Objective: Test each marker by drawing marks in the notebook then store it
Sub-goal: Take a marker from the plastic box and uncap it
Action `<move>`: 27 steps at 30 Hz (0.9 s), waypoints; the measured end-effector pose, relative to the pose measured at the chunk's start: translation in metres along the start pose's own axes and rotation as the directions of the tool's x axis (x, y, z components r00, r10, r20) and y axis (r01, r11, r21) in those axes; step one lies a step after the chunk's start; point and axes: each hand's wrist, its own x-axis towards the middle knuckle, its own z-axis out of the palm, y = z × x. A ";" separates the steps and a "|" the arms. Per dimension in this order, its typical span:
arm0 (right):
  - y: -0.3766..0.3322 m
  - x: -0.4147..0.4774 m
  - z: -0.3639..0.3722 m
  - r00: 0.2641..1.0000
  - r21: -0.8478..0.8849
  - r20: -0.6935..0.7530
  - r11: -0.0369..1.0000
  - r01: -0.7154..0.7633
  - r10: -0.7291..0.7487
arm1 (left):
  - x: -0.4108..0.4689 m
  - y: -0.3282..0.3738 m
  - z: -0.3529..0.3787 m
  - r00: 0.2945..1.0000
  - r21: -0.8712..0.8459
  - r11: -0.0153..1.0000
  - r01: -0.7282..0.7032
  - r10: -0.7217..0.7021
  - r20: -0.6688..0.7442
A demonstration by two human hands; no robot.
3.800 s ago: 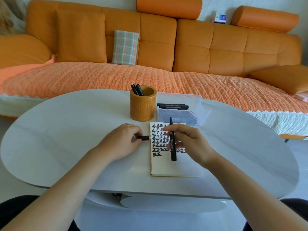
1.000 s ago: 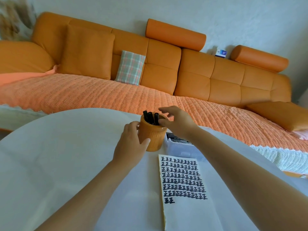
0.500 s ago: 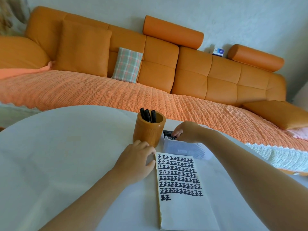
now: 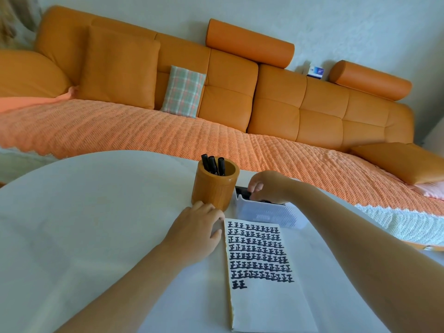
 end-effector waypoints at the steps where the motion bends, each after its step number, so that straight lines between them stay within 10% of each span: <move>1: 0.000 -0.003 -0.002 0.999 0.034 -0.051 0.999 0.010 -0.008 | 0.000 0.001 -0.001 1.000 -0.003 1.000 0.000 0.000 -0.004; 10: -0.009 -0.072 0.003 0.936 0.116 -0.347 0.987 0.107 -0.061 | 0.001 0.016 -0.015 0.978 -0.214 0.972 0.093 -0.130 -0.164; 20: -0.018 -0.124 0.047 0.937 0.370 -0.310 0.888 0.273 -0.159 | -0.009 0.051 -0.028 0.983 -0.191 0.977 -0.099 0.066 -0.169; 27: -0.008 -0.134 0.045 0.973 0.814 -0.217 0.564 0.136 0.078 | -0.015 0.055 -0.034 0.979 -0.378 0.924 0.063 -0.131 -0.157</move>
